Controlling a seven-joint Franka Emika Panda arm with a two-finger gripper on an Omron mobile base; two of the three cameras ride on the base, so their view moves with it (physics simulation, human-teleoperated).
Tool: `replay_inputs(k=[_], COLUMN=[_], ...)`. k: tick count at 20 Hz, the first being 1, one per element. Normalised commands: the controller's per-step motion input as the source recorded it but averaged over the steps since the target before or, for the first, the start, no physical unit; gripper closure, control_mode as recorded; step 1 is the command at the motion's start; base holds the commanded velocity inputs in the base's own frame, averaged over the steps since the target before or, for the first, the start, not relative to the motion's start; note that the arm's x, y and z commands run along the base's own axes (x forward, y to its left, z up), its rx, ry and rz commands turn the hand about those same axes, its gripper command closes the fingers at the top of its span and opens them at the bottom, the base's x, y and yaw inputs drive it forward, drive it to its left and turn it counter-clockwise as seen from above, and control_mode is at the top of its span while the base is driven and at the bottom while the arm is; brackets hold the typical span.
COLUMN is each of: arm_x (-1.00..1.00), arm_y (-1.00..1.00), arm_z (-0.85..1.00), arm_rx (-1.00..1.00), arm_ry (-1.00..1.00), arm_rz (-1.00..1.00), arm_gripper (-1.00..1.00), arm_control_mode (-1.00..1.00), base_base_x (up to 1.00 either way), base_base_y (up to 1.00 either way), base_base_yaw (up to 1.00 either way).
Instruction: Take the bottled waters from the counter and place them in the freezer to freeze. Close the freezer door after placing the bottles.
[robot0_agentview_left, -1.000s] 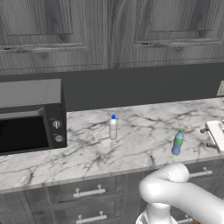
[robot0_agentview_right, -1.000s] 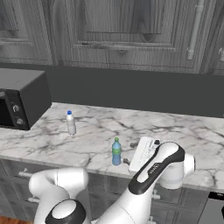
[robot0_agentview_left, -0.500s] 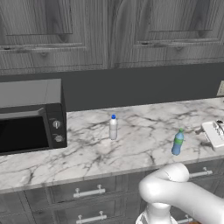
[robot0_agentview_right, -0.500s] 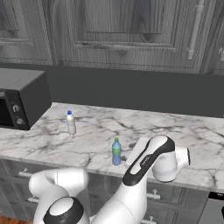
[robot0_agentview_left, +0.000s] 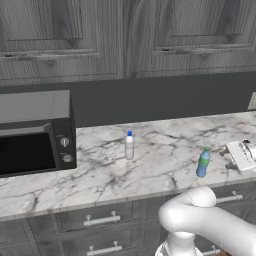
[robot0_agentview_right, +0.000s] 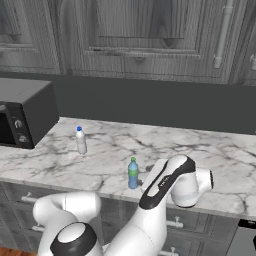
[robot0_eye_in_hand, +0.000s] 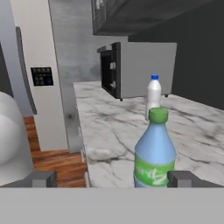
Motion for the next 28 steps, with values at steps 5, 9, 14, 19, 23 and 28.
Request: replay_inputs(k=[5, 9, 14, 19, 23, 28], arm_x=[0.15, 0.19, 0.2, 0.26, 0.24, 0.13], arm_y=[0.08, 0.11, 0.12, 0.08, 0.01, 0.0], arm_z=[-0.13, -0.11, -0.1, -0.06, -0.13, -0.15], arm_rx=[0.0, 0.0, 0.0, 0.0, 0.0, 0.0], arm_ry=[0.0, 0.0, 0.0, 0.0, 0.0, 0.0], arm_rz=[0.0, 0.0, 0.0, 0.0, 0.0, 0.0], arm_gripper=[-1.0, -1.0, -1.0, -1.0, -1.0, -1.0], arm_control_mode=[-1.0, -1.0, -1.0, -1.0, -1.0, -1.0], base_base_x=[0.0, 0.0, 0.0, 0.0, 0.0, 0.0], base_base_y=[0.0, 0.0, 0.0, 0.0, 0.0, 0.0], base_base_yaw=[0.0, 0.0, 0.0, 0.0, 0.0, 0.0])
